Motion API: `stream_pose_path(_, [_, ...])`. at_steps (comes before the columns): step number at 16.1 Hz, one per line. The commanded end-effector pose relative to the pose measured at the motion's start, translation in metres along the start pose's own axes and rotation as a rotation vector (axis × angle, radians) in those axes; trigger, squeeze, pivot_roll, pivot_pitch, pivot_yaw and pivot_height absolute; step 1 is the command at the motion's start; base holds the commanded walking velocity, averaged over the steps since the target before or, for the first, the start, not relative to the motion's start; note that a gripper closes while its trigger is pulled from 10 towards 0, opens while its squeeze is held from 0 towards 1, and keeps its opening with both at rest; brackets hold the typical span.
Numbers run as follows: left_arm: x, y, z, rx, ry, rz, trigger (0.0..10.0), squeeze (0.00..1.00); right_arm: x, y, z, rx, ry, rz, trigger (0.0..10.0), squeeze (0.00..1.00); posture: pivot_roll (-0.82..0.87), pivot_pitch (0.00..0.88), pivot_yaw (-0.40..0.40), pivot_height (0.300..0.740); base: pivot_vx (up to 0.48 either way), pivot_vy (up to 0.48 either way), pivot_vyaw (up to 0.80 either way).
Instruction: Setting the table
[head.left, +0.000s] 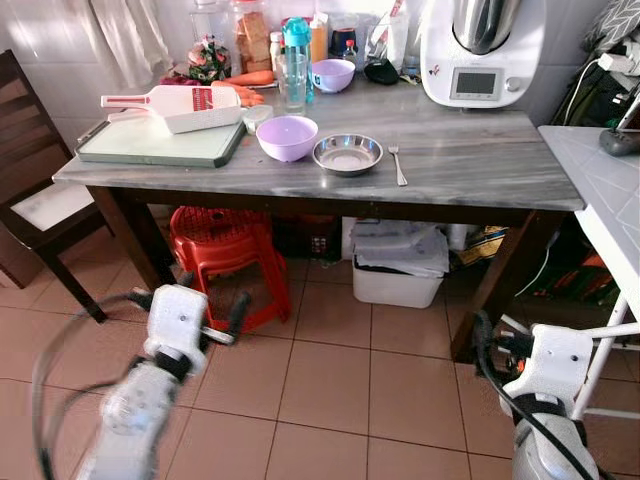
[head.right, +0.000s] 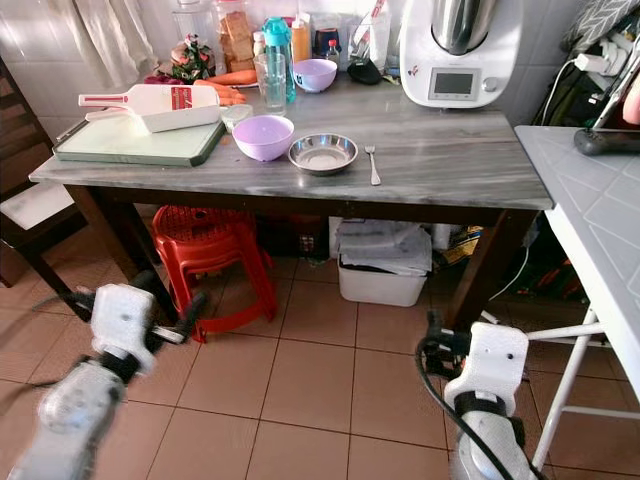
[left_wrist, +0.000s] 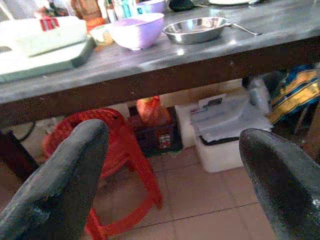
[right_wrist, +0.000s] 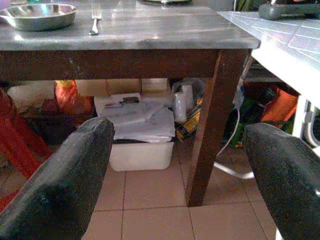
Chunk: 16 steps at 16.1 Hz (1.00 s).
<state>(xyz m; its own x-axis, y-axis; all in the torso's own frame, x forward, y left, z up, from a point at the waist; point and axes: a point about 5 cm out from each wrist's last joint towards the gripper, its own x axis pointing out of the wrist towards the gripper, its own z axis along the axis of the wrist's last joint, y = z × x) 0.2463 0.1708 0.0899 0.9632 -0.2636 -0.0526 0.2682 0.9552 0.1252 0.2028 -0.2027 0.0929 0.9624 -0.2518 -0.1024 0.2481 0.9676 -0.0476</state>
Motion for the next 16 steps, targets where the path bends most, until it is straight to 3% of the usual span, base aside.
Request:
stream_pose_path(1, [0.001, 0.000, 0.000, 0.023, -0.011, 0.026, 10.0, 0.00, -0.002, 0.000, 0.005, -0.003, -0.025, 0.000, 10.0, 0.00, 0.00, 0.000, 0.034, 0.740, 0.000, 0.000, 0.00])
stream_pose_path(5, [0.004, -0.004, -0.009, 0.058, 0.026, 0.024, 10.0, 0.00, 0.009, 0.004, 0.012, -0.003, -0.039, 0.042, 10.0, 0.00, 0.01, 0.000, 0.017, 0.740, 0.000, 0.000, -0.54])
stream_pose_path(9, [0.016, -0.010, -0.001, 0.018, 0.000, -0.010, 10.0, 0.00, 0.023, 0.003, 0.022, 0.003, -0.077, 0.029, 10.0, 0.00, 0.01, 0.000, 0.029, 0.740, 0.000, 0.000, -0.10])
stream_pose_path(16, [0.013, -0.014, 0.001, 0.005, 0.001, -0.012, 10.0, 0.00, 0.020, 0.014, 0.028, -0.005, -0.093, 0.065, 10.0, 0.00, 0.01, 0.033, 0.002, 0.740, 0.000, 0.000, 0.00])
